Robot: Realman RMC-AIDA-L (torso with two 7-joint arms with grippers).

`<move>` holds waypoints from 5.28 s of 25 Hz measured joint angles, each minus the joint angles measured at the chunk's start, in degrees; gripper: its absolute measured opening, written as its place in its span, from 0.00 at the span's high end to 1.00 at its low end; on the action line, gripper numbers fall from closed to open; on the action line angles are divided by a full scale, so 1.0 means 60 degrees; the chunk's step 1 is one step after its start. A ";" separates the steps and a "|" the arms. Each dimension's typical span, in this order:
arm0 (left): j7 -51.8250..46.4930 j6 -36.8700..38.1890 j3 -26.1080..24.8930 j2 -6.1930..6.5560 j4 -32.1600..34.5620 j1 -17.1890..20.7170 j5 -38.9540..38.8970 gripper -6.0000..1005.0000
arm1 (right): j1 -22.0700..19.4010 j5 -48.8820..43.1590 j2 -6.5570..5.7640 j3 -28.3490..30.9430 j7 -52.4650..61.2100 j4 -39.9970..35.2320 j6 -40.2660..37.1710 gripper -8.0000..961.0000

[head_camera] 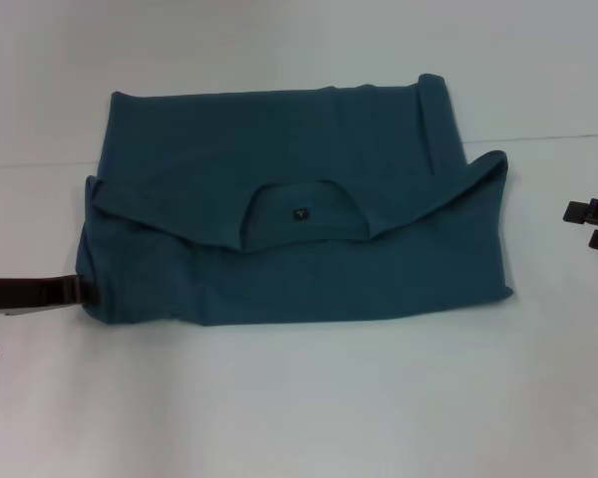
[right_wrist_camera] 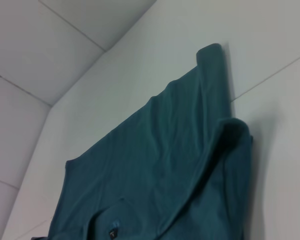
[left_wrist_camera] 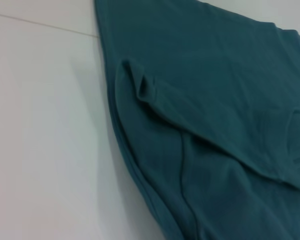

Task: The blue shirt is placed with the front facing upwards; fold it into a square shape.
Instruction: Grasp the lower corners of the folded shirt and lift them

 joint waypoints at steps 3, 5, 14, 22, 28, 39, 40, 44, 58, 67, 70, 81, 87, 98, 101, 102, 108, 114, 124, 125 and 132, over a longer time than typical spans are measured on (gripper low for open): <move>-0.0033 0.0245 -0.0001 -0.0051 -0.0382 0.0177 0.0000 0.96 | -0.0014 -0.0101 -0.0212 -0.0052 0.0255 -0.0049 -0.0322 0.13; -0.0065 0.0410 -0.0001 -0.0083 -0.0632 0.0286 0.0000 0.96 | 0.0004 -0.0361 -0.0436 -0.0097 0.0508 -0.0055 -0.0601 0.13; -0.0020 0.0652 0.0001 -0.0113 -0.0842 0.0329 0.0000 0.96 | 0.0404 -0.1433 -0.1183 -0.0152 0.1769 -0.0837 -0.2031 0.13; 0.0108 0.0684 0.0000 -0.0076 -0.0862 0.0269 -0.0001 0.96 | 0.1730 -0.3350 -0.1142 -0.0623 0.3287 -0.1313 -0.2647 0.07; 0.0237 0.0675 -0.0015 -0.0064 -0.0807 0.0267 -0.0001 0.96 | 0.2348 -0.4184 -0.0331 -0.1130 0.3257 -0.1357 -0.2012 0.02; 0.0239 0.0695 0.0001 -0.0054 -0.0769 0.0299 -0.0001 0.96 | 0.2338 -0.4625 0.0319 -0.2050 0.3313 -0.1341 -0.0589 0.03; 0.0239 0.0695 0.0001 -0.0054 -0.0768 0.0300 -0.0001 0.96 | 0.2322 -0.4625 0.0345 -0.2059 0.3319 -0.1336 -0.0546 0.03; 0.0240 0.0687 0.0001 -0.0053 -0.0766 0.0336 -0.0001 0.96 | 0.2281 -0.4629 0.0511 -0.2056 0.3329 -0.1293 -0.0246 0.03; 0.0369 0.0673 -0.0001 -0.0053 -0.0649 0.0325 -0.0043 0.96 | 0.2382 -0.4564 0.0675 -0.2088 0.3247 -0.0476 0.0824 0.04; 0.0370 0.0692 -0.0001 -0.0068 -0.0649 0.0306 -0.0051 0.96 | 0.2371 -0.4575 0.0823 -0.2095 0.3245 -0.0335 0.1170 0.06; 0.0379 0.0695 -0.0001 -0.0069 -0.0650 0.0292 -0.0065 0.96 | 0.2394 -0.4583 0.0846 -0.2095 0.3292 -0.0229 0.1282 0.07; 0.0397 0.0730 -0.0010 -0.0047 -0.0650 0.0297 -0.0090 0.96 | 0.2229 -0.4498 0.1122 -0.2033 0.2736 -0.0567 0.1191 0.37; 0.0550 0.1145 -0.0200 0.0076 -0.0663 0.0352 -0.0110 0.96 | 0.1898 -0.4161 0.1080 -0.1976 0.2632 -0.0997 0.0704 0.62; 0.1137 0.2584 -0.1235 0.0231 -0.0826 0.0507 -0.0282 0.96 | 0.1128 -0.3460 0.0914 -0.1914 0.2400 -0.1728 -0.0709 0.93; 0.1189 0.2862 -0.1261 0.0236 -0.0974 0.0710 -0.0283 0.96 | 0.0902 -0.3419 0.0900 -0.1855 0.2242 -0.1855 -0.1056 0.99; 0.1193 0.2945 -0.1272 0.0235 -0.1021 0.0781 -0.0282 0.96 | 0.0806 -0.3414 0.0899 -0.1835 0.2121 -0.1912 -0.1190 0.99; 0.1336 0.3817 -0.1288 0.0124 -0.1540 0.1307 -0.0304 0.96 | 0.0255 -0.3166 0.0943 -0.1160 0.1349 -0.2080 -0.2069 0.99; 0.1358 0.4494 -0.1374 -0.0064 -0.1913 0.1634 -0.0374 0.96 | -0.0274 -0.3051 0.0922 -0.0942 0.0723 -0.2080 -0.2489 0.99; 0.1596 0.5002 -0.1501 -0.0290 -0.2233 0.2132 -0.0394 0.96 | -0.1101 -0.3049 0.1104 -0.0628 0.0034 -0.2113 -0.3129 0.99; 0.1597 0.5060 -0.1506 -0.0309 -0.2291 0.2183 -0.0395 0.96 | -0.1192 -0.3048 0.1122 -0.0601 -0.0008 -0.2123 -0.3180 0.99; 0.1608 0.5560 -0.1673 -0.0449 -0.2756 0.2506 -0.0399 0.96 | -0.1582 -0.3038 0.1224 -0.0283 -0.0132 -0.2166 -0.3545 0.99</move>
